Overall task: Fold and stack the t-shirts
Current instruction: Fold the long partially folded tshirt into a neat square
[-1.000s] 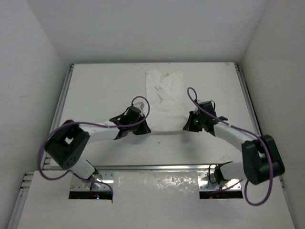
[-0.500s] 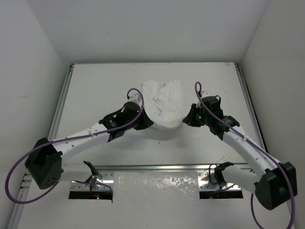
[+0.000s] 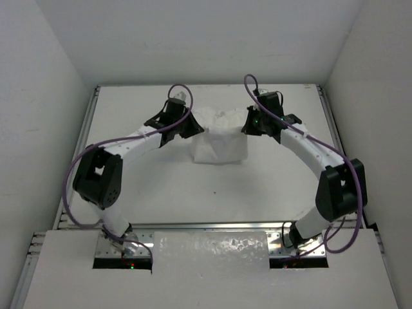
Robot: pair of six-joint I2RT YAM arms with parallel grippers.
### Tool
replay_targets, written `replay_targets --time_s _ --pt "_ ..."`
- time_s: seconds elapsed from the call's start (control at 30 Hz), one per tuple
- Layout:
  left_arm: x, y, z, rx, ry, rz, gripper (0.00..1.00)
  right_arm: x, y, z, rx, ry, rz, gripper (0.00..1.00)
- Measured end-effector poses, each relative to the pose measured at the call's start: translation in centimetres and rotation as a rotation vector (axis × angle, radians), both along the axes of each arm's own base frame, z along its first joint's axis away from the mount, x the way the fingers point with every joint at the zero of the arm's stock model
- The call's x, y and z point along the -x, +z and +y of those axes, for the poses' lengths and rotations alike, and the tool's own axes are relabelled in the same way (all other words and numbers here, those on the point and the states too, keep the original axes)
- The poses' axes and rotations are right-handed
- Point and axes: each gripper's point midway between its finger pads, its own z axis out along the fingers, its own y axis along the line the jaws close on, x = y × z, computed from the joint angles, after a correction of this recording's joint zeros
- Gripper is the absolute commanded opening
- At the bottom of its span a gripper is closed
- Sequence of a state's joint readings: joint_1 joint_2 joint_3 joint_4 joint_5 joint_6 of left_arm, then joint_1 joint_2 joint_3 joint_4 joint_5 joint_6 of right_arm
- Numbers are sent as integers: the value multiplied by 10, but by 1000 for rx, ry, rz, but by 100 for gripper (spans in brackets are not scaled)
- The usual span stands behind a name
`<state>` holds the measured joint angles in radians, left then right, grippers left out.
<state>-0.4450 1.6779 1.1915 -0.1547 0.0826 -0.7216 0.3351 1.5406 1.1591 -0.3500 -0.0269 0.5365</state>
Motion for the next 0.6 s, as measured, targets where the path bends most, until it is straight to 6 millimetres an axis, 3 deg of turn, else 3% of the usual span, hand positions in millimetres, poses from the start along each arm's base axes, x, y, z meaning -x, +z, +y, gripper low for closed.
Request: replay_targets --time_s 0.2,0.3,0.47,0.6 --pt "-30 -37 6 36 -14 88 1 -46 -6 2 39 13 -1 0" --pt "-39 -45 13 47 1 106 0 -69 -11 5 51 27 -4 0" --pt "-63 -28 12 69 -1 62 0 -90 -17 8 68 44 -11 0" --pt "-75 -4 7 87 -31 -10 0 -87 -8 10 41 60 -30 0"
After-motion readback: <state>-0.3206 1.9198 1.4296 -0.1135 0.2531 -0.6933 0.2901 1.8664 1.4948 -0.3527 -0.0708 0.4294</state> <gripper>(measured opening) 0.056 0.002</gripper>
